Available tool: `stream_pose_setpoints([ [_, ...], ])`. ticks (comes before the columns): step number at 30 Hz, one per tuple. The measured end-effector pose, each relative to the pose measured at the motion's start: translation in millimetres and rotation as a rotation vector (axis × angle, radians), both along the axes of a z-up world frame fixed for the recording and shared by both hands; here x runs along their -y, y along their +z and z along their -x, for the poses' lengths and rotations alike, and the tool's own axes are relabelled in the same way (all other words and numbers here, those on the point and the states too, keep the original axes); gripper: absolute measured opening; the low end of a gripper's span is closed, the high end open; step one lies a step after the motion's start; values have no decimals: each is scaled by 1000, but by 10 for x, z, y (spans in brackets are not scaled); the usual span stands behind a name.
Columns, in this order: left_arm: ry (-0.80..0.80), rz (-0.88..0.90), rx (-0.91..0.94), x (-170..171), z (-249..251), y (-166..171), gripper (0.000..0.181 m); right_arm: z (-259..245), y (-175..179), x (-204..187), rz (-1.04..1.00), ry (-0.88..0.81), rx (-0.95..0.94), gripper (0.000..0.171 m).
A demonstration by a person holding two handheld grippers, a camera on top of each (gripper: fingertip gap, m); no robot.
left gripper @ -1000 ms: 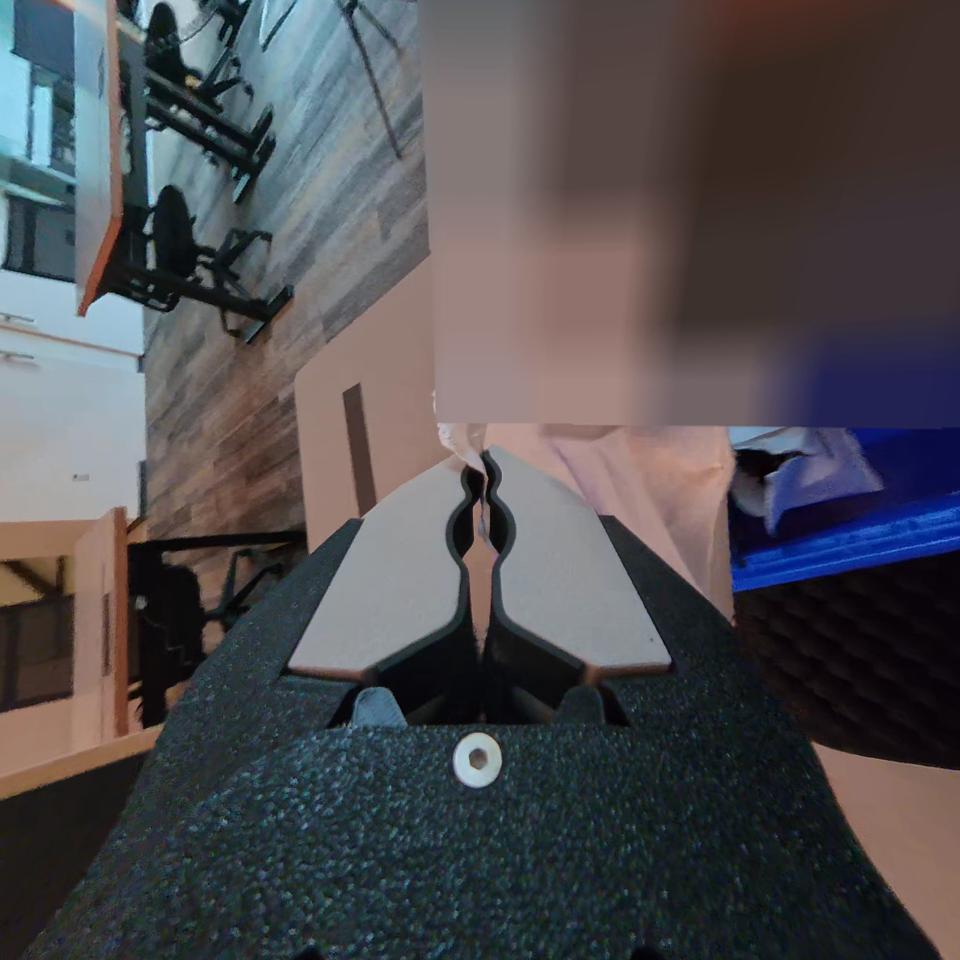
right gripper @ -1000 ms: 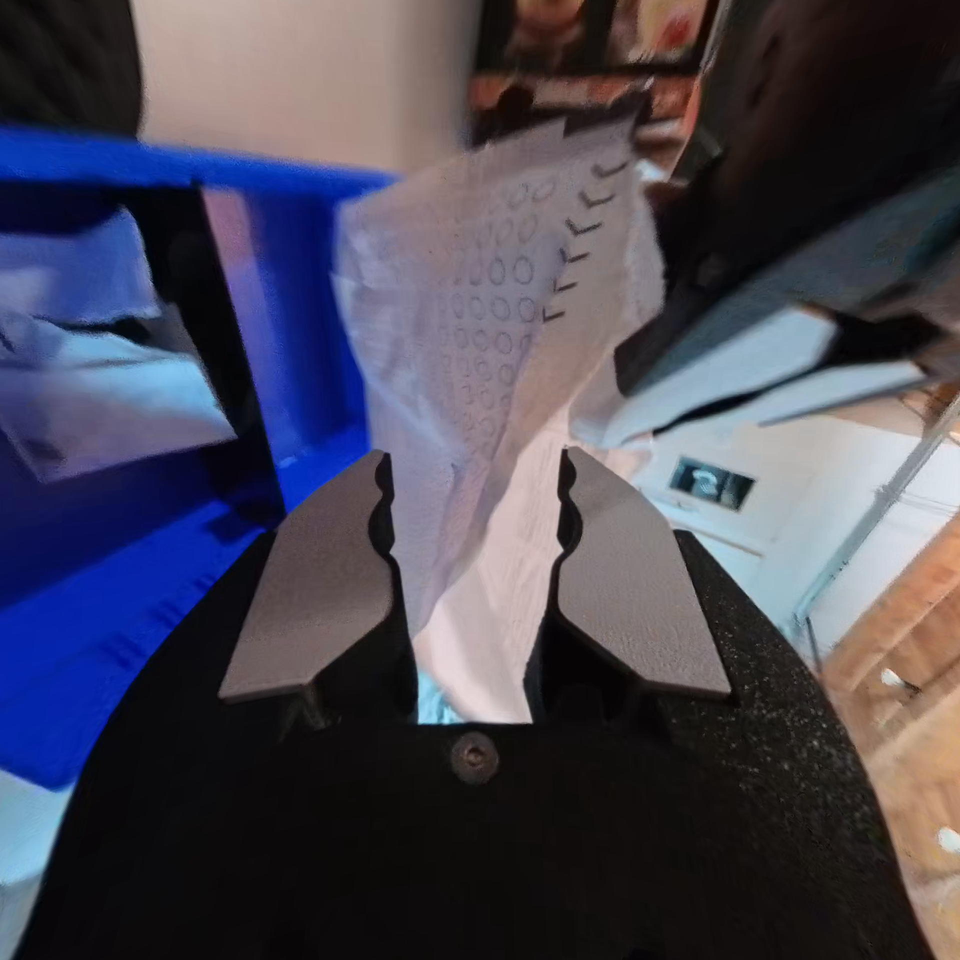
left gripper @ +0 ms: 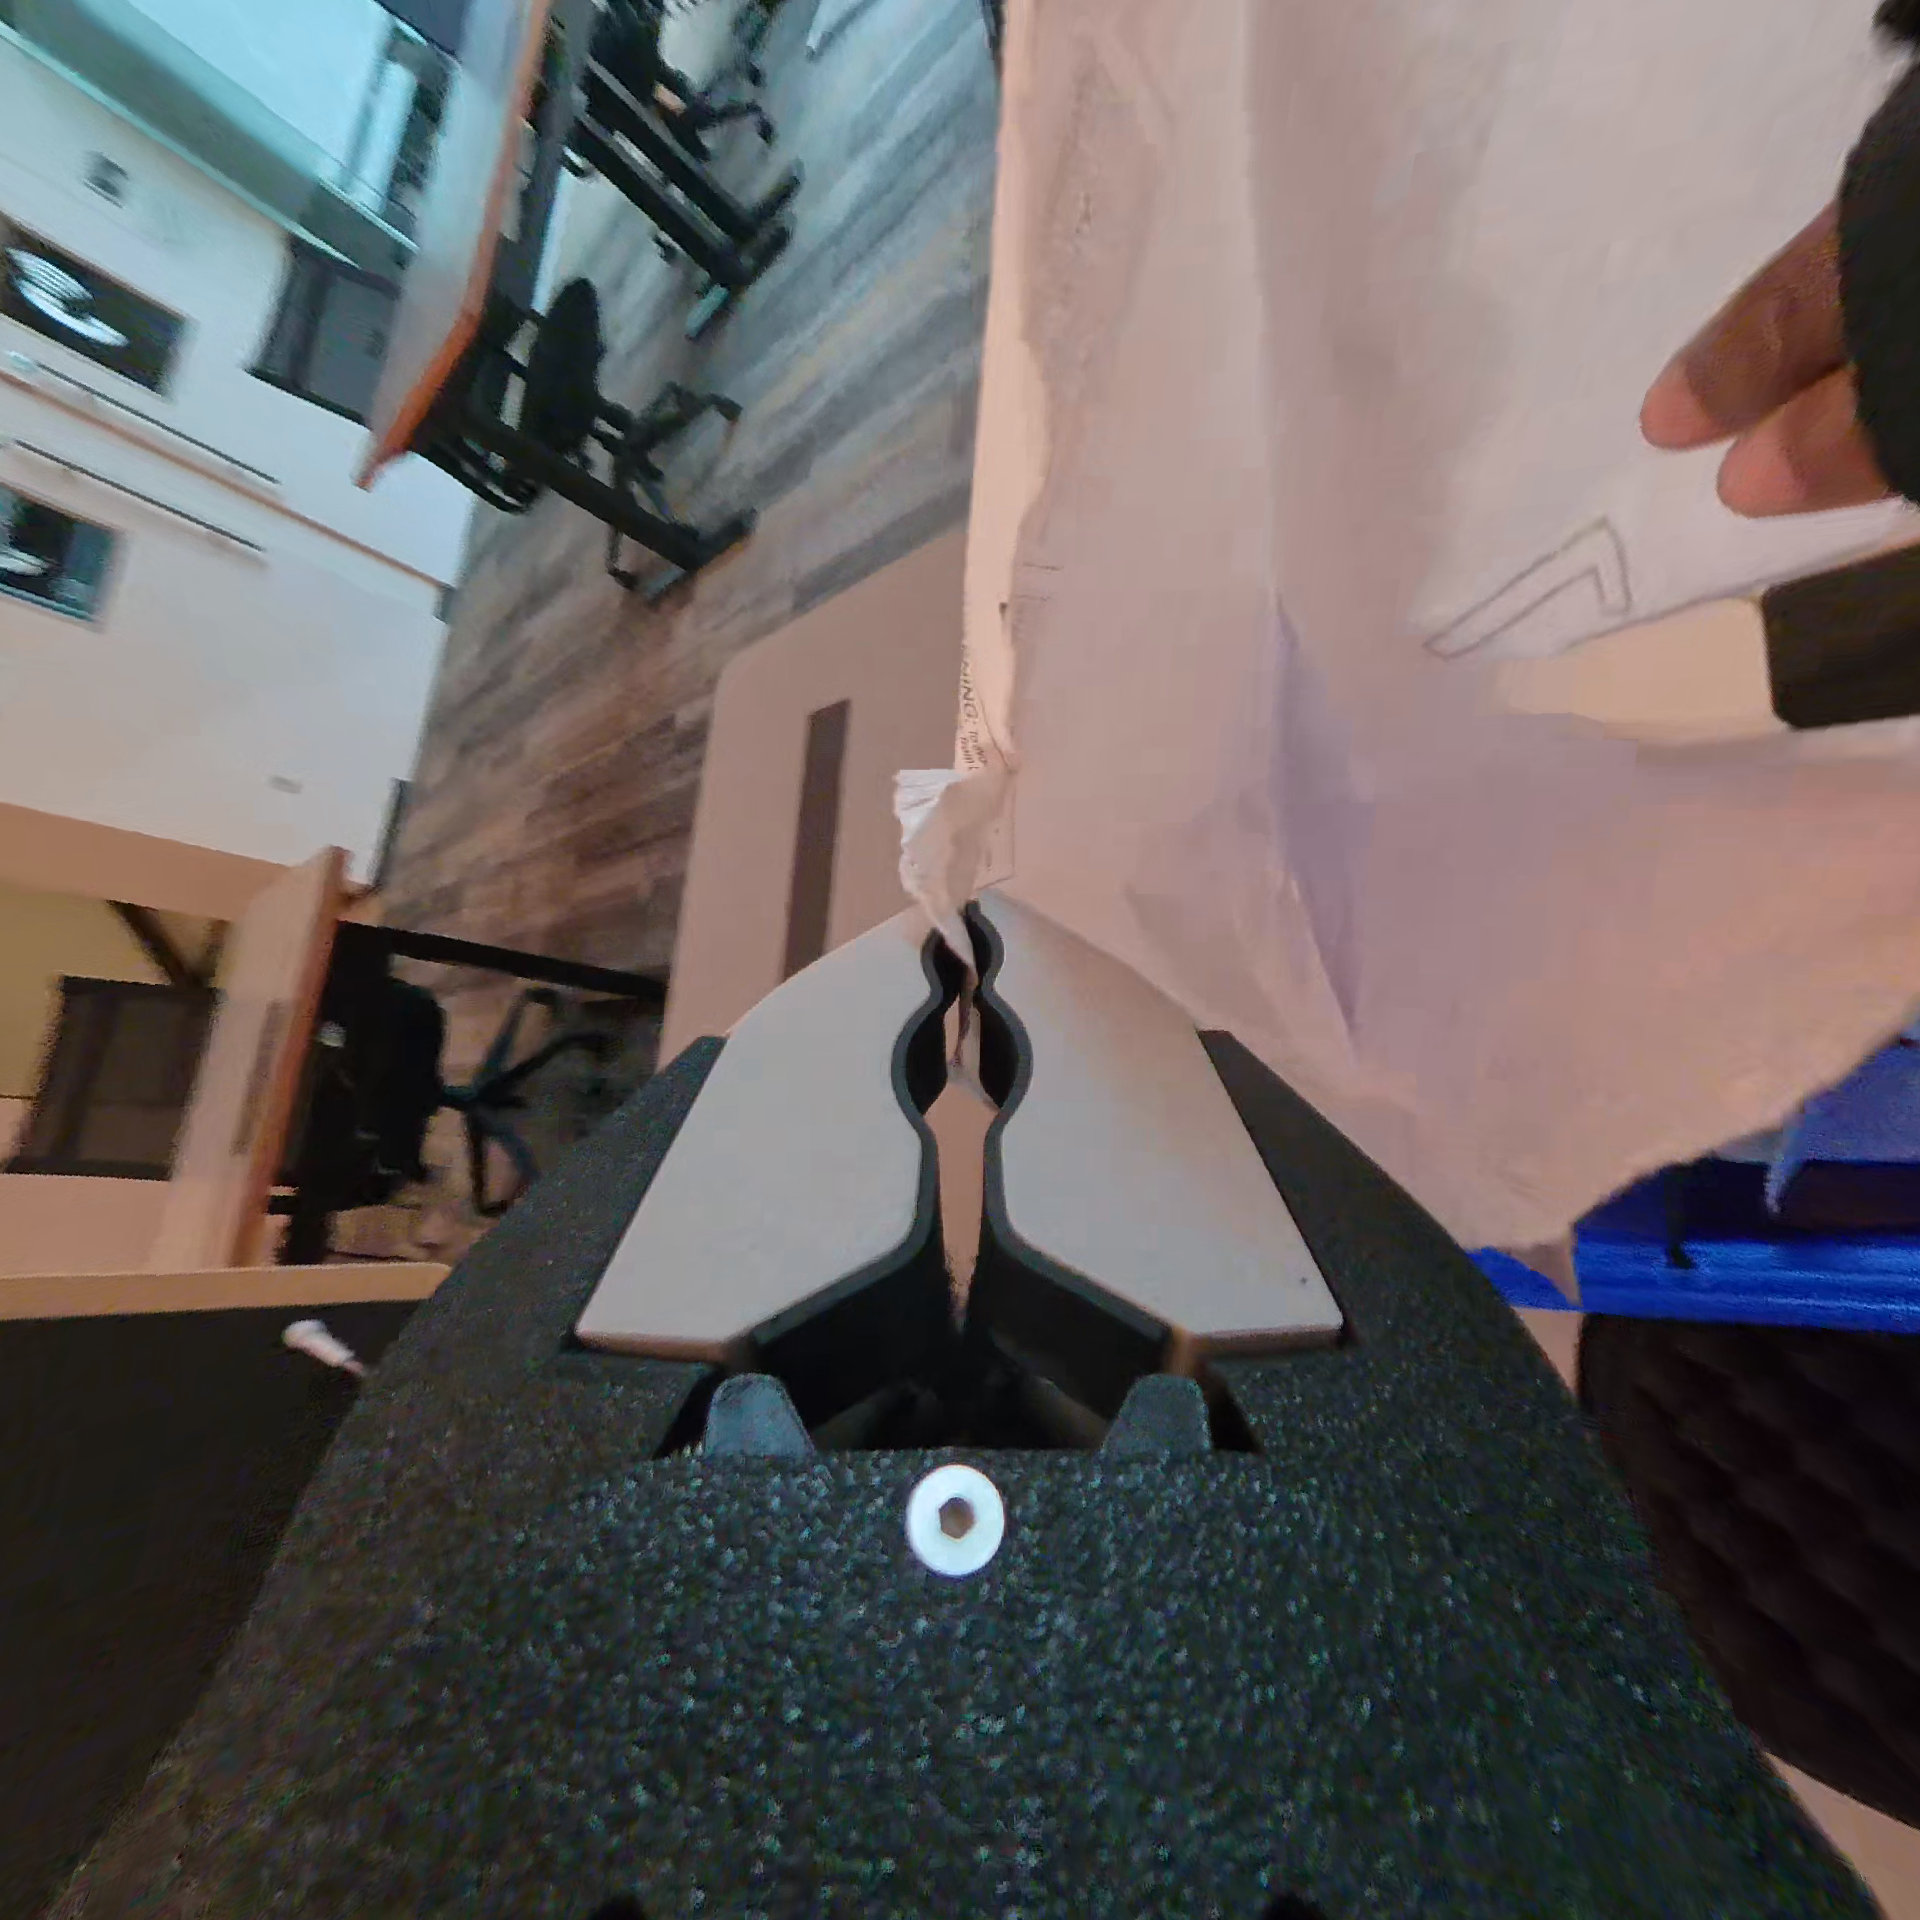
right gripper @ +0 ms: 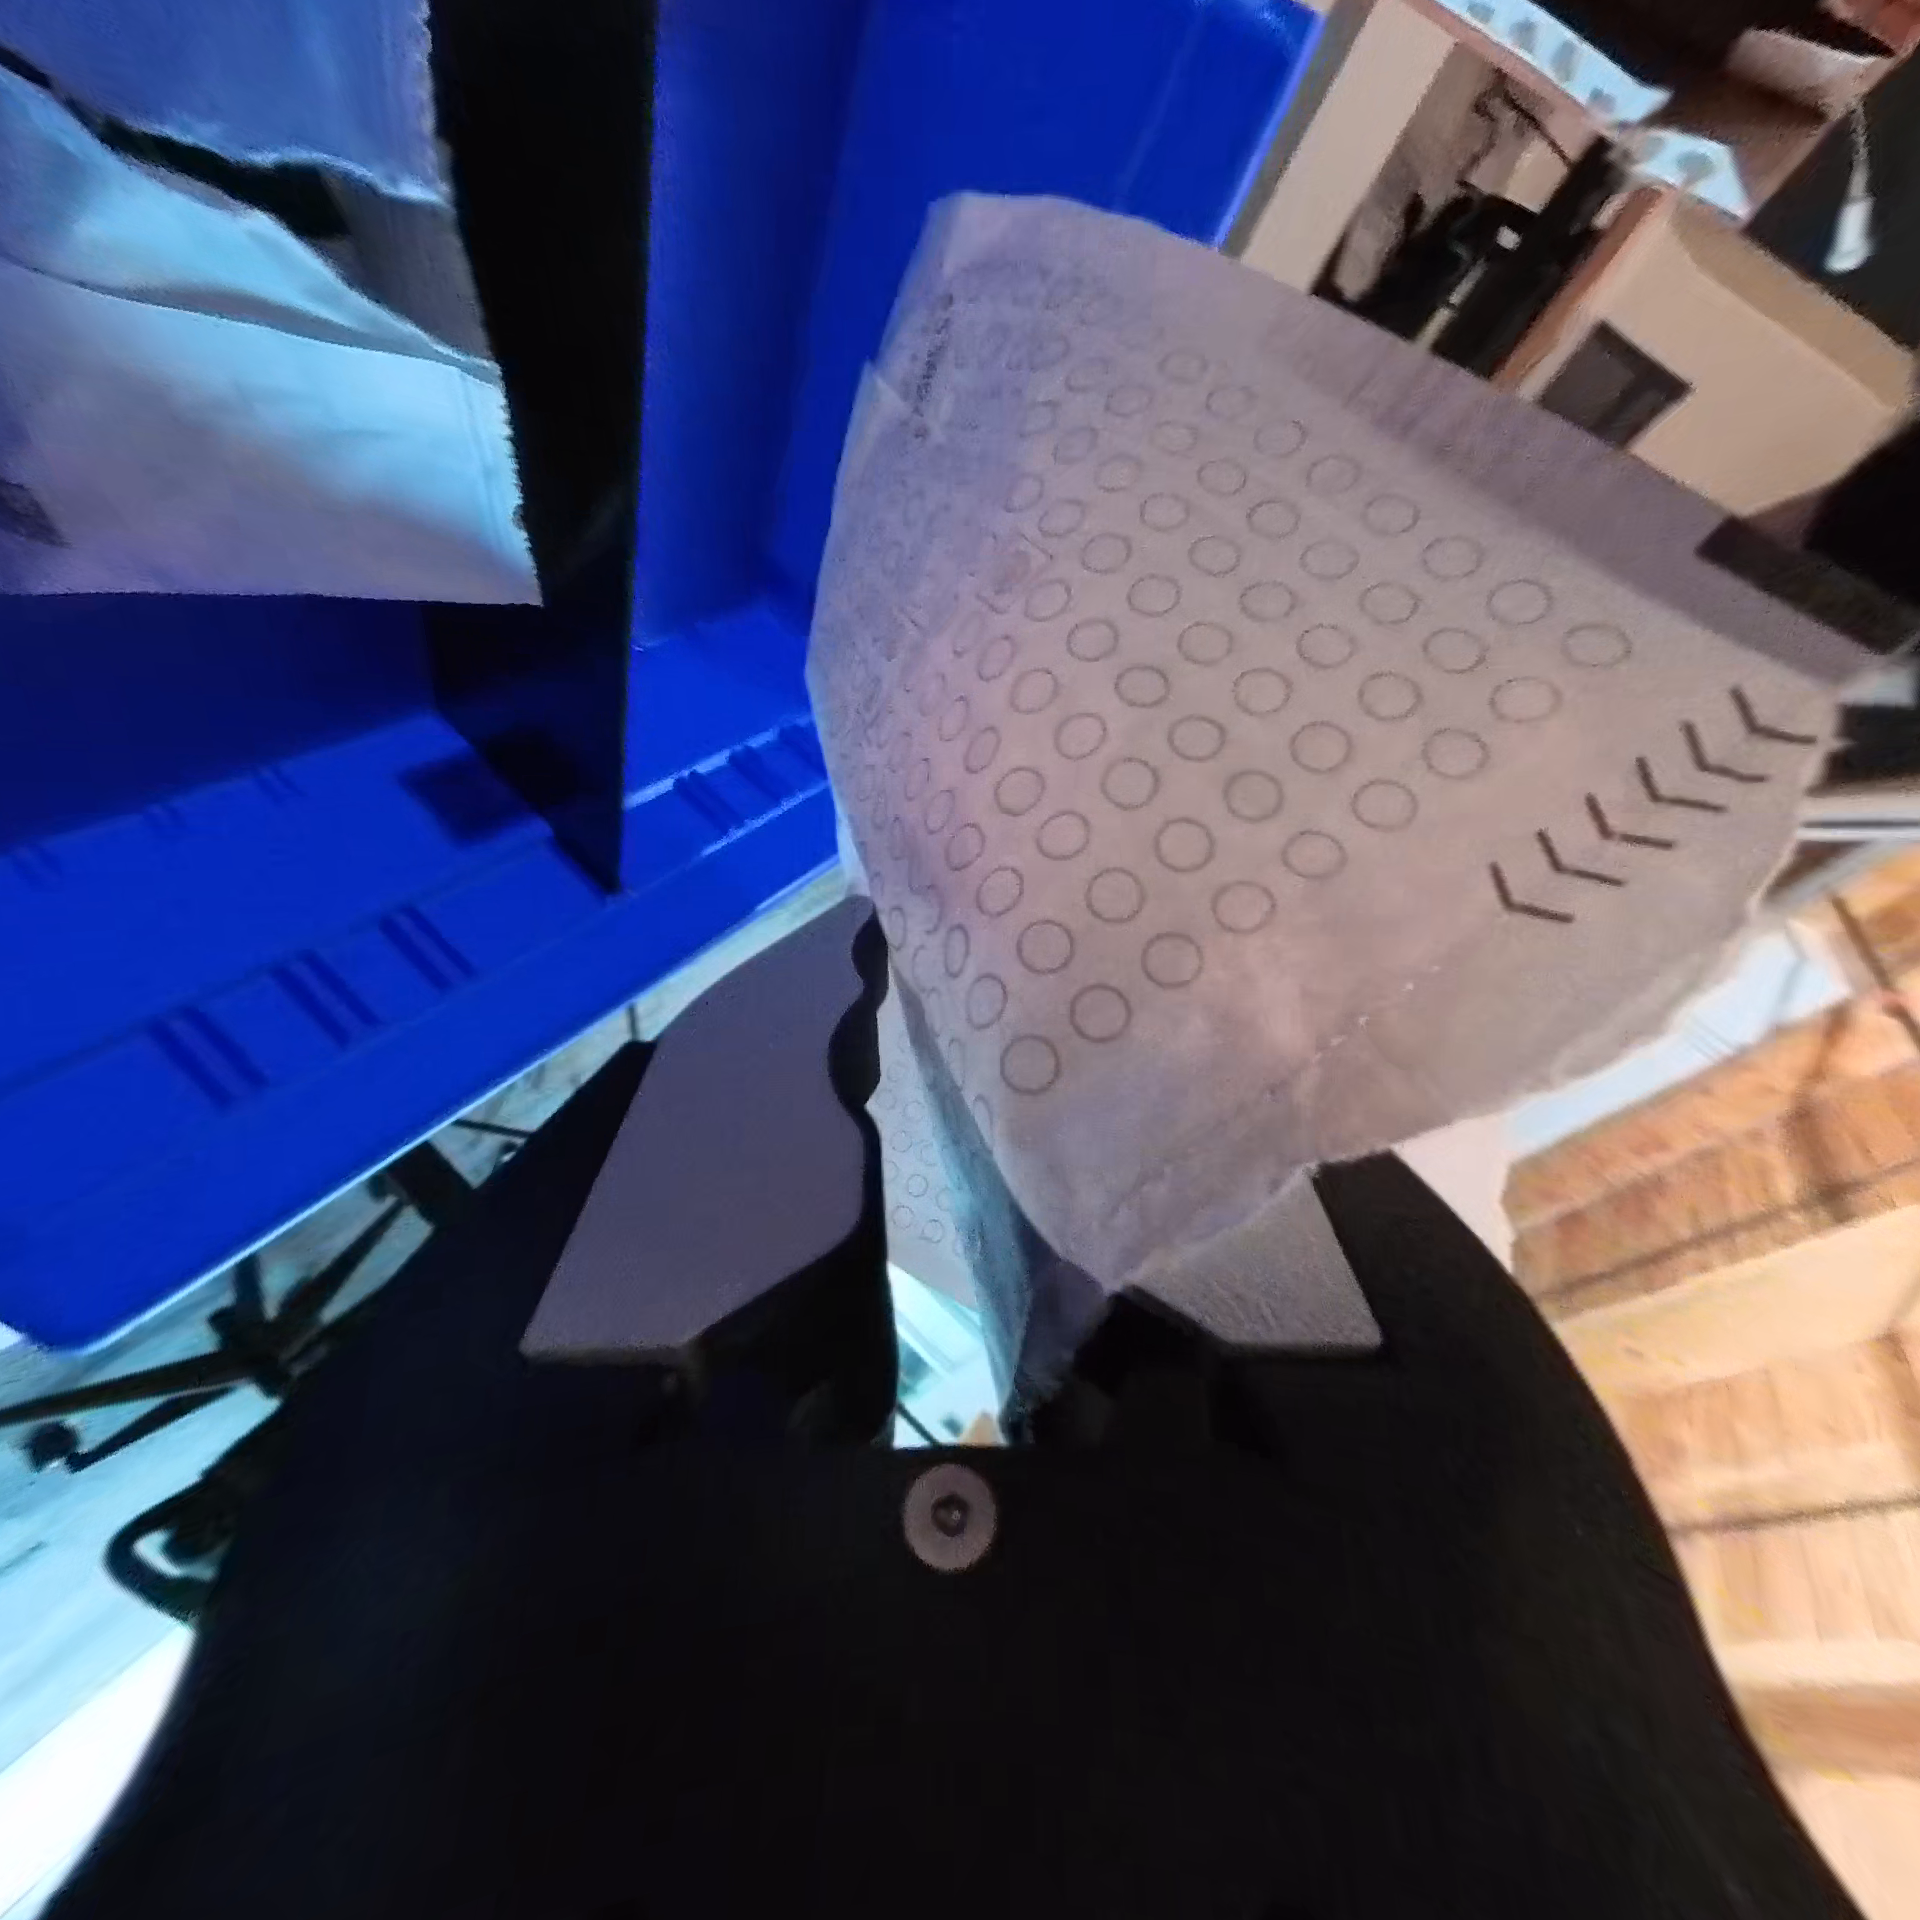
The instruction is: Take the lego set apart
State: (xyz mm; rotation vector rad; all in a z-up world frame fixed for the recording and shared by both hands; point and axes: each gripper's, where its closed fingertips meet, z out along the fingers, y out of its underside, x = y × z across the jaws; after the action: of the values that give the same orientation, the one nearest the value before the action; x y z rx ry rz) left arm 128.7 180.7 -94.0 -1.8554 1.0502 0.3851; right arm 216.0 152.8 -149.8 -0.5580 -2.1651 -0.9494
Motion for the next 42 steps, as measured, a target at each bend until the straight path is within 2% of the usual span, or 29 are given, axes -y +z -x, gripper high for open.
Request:
stream_pose_setpoints([
  [1, 3, 22, 25, -18, 19, -48, 0, -12, -10, 4, 31, -1, 17, 23],
  [4, 1, 84, 109, -53, 45, -160, 0, -32, -113, 34, 138, 16, 81, 9],
  [6, 20, 103, 93, -97, 109, -234, 0, -48, -189, 13, 192, -5, 114, 0],
  [11, 63, 129, 89, -210, 215, -356, 0, -118, -351, -58, 328, -111, 191, 1],
  [15, 51, 207, 102, -233, 260, -524, 3, -86, -398, -97, 407, -111, 249, 1],
  [17, 61, 193, 91, -273, 308, -560, 18, -64, -428, -120, 469, -171, 287, 0],
  [19, 109, 72, 67, -350, 424, -452, 50, 5, -438, -200, 471, -190, 321, 2],
  [21, 138, -11, 59, -355, 522, -341, 67, 89, -446, -259, 475, -196, 341, 1],
  [23, 146, -25, 74, -311, 583, -286, 74, 146, -471, -249, 511, -201, 365, 0],
  [28, 63, 129, 144, -73, 579, -345, 82, 143, -540, -251, 563, -215, 438, 0],
  [31, 11, 220, 256, 53, 599, -293, 89, 100, -563, -270, 607, -246, 470, 0],
  [33, -2, 219, 345, 111, 643, -175, 94, 120, -550, -272, 625, -247, 474, 1],
  [37, -94, 122, 497, 364, 572, 156, 91, 195, -540, -274, 630, -257, 456, 21],
  [39, -134, 95, 475, 508, 493, 165, 82, 243, -546, -304, 598, -229, 431, 32],
  [42, -116, 62, 423, 553, 388, 46, 64, 293, -524, -275, 593, -197, 382, 37],
])
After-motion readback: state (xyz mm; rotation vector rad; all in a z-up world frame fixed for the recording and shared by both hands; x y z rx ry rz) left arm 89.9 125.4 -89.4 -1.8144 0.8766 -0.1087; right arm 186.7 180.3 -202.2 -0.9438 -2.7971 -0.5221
